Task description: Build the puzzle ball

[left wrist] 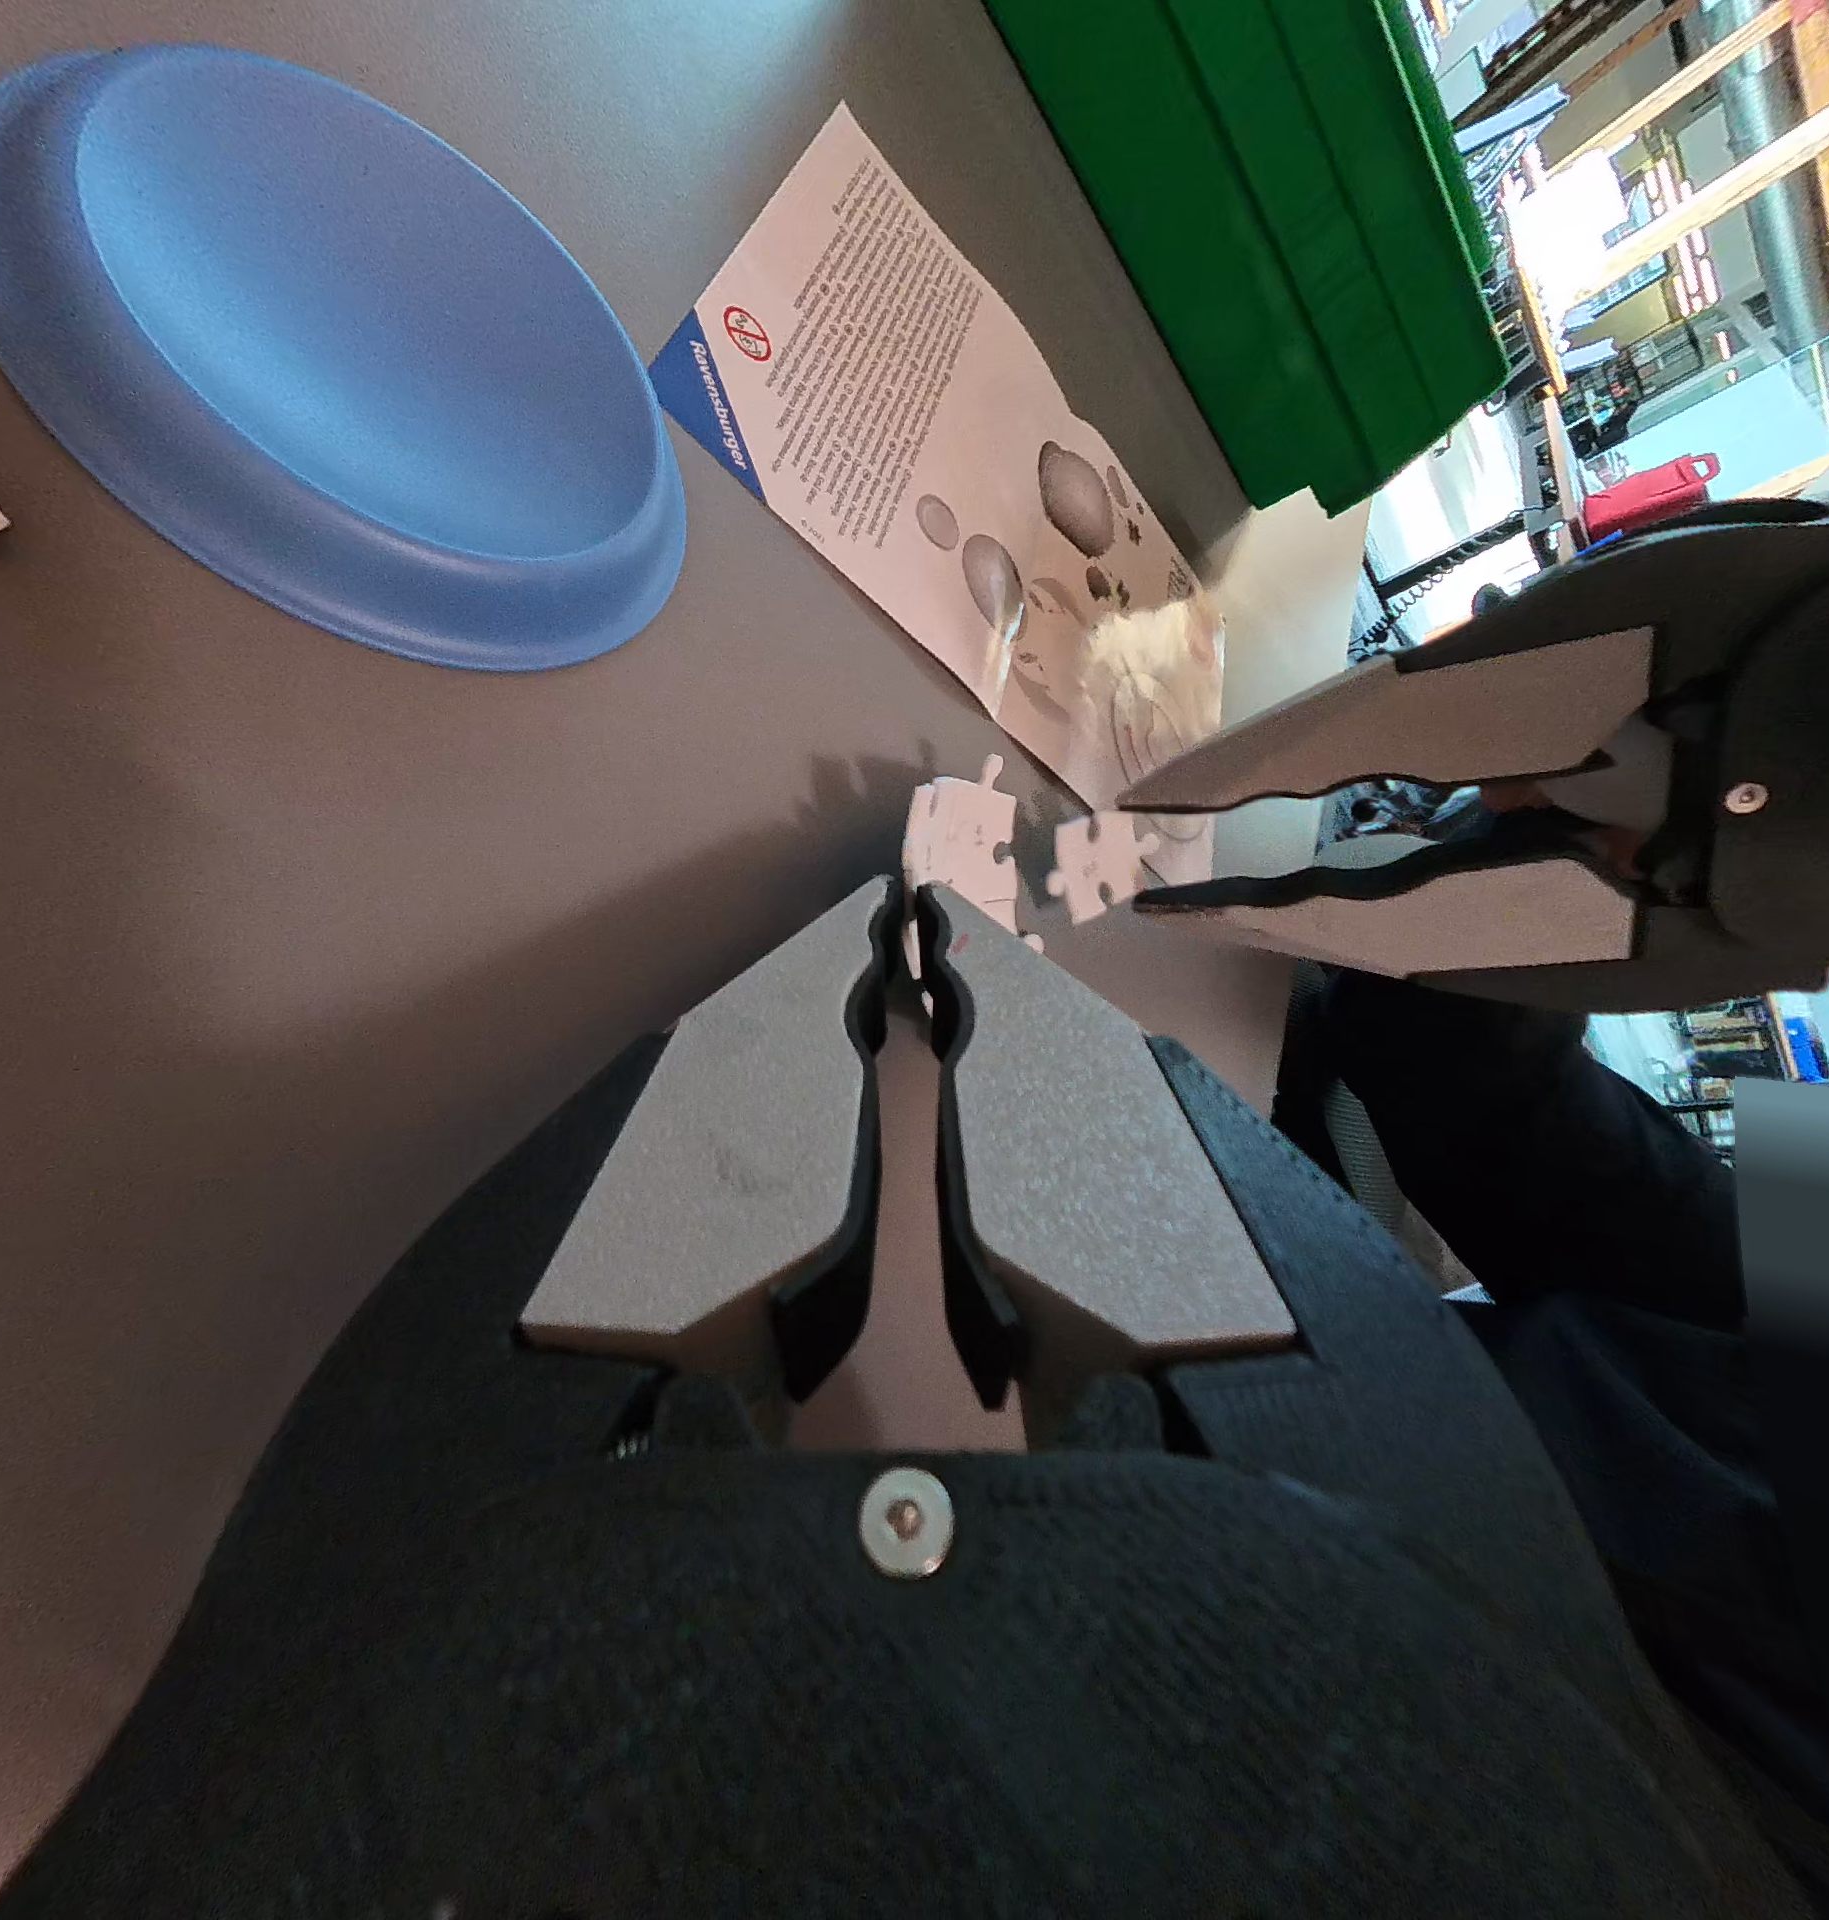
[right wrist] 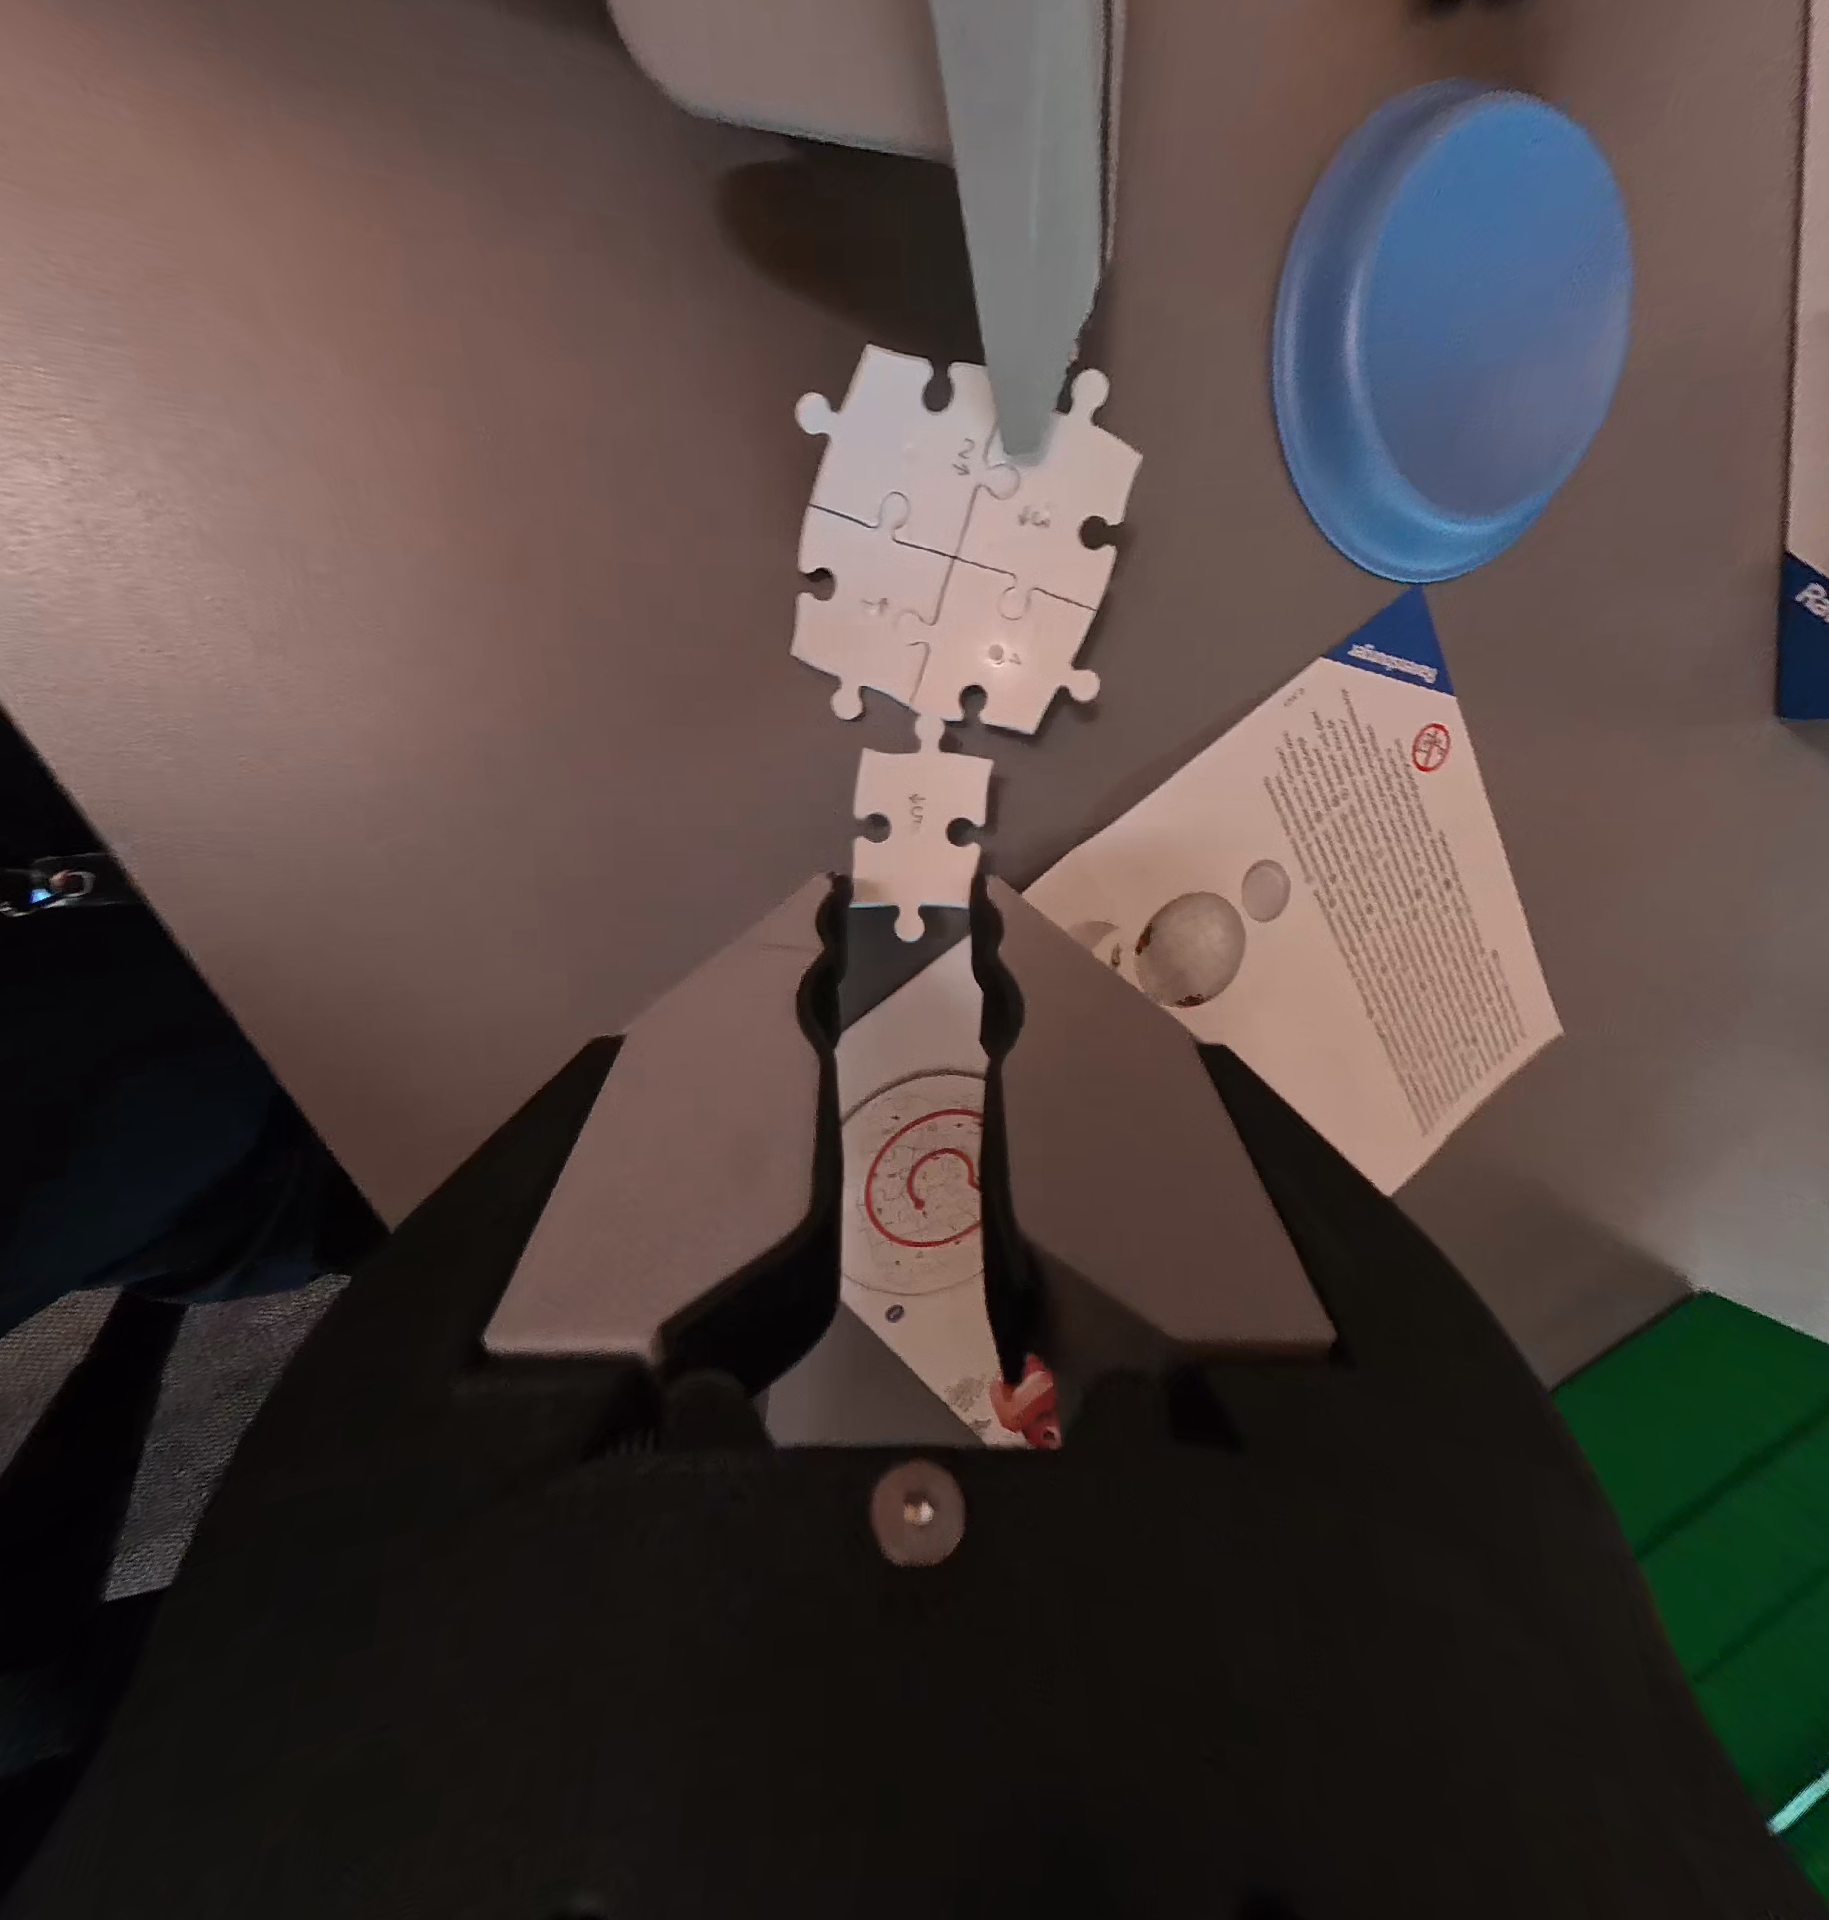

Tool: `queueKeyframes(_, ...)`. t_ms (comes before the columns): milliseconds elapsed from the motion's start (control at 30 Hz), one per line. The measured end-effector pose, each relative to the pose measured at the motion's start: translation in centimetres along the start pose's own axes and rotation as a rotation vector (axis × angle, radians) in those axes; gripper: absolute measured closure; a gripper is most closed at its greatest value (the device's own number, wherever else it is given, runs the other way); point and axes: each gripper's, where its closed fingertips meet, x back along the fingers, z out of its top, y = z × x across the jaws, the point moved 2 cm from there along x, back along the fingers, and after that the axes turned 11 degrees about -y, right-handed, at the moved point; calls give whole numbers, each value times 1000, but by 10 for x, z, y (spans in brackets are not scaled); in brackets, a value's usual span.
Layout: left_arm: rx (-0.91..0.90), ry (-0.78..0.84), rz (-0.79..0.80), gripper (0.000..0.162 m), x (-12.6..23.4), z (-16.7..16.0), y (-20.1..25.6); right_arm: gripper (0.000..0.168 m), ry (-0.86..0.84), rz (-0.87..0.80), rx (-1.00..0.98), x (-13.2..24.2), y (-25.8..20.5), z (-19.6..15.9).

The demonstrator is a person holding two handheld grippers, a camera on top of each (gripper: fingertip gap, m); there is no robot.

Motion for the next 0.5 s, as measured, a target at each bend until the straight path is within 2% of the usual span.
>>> queueKeyframes(267,7,6,-24,161,0,1,2,148,-56,-81,-19,-4,7,6)
queueKeyframes(367,8,33,-50,143,6,4,5,148,-57,-83,-13,-5,7,8)
queueKeyframes(500,-49,65,-1,139,19,10,6,148,-54,-82,-24,-3,9,5)
